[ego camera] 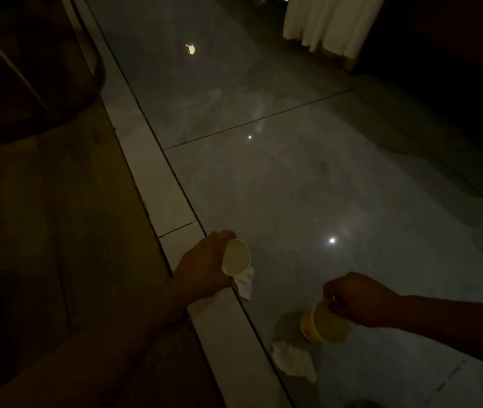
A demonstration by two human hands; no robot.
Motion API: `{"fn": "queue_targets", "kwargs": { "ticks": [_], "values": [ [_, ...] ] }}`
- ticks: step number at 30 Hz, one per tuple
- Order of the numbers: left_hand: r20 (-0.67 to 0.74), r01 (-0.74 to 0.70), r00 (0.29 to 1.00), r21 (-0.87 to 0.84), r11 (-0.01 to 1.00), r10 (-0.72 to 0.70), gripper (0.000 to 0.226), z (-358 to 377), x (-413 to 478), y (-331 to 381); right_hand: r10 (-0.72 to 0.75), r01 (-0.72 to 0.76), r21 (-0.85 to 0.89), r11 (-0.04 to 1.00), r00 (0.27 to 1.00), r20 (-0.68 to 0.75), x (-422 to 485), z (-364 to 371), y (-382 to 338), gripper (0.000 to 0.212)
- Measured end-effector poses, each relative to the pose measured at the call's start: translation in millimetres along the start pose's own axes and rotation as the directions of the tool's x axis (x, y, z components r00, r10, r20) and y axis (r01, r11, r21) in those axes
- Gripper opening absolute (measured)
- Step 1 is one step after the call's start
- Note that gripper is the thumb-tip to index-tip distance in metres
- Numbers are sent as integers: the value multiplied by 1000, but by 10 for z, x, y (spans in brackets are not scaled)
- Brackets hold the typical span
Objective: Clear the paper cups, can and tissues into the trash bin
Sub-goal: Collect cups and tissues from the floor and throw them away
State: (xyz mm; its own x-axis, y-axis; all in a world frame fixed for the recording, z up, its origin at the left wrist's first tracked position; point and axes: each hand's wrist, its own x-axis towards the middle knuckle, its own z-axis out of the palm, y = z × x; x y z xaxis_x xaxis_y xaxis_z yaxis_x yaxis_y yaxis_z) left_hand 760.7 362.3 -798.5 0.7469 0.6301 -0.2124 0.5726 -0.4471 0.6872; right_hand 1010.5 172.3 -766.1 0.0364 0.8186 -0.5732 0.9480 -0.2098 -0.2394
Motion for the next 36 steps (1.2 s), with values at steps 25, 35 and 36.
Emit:
{"fn": "queue_targets", "kwargs": {
  "ticks": [25, 35, 36],
  "values": [
    [55, 26, 998, -127, 992, -19, 79, -764, -375, 59, -51, 215, 497, 841, 945, -323, 469, -1387, -1425, 11],
    [-20, 96, 994, -284, 954, -106, 84, -783, -415, -110, -131, 225, 384, 895, 957, -257, 684, -1379, -1617, 17],
    [-19, 93, 995, -289, 953, -103, 87, -785, -419, -106, -140, 231, 388, 892, 958, -249, 698, -1369, -1632, 21]
  ]
}}
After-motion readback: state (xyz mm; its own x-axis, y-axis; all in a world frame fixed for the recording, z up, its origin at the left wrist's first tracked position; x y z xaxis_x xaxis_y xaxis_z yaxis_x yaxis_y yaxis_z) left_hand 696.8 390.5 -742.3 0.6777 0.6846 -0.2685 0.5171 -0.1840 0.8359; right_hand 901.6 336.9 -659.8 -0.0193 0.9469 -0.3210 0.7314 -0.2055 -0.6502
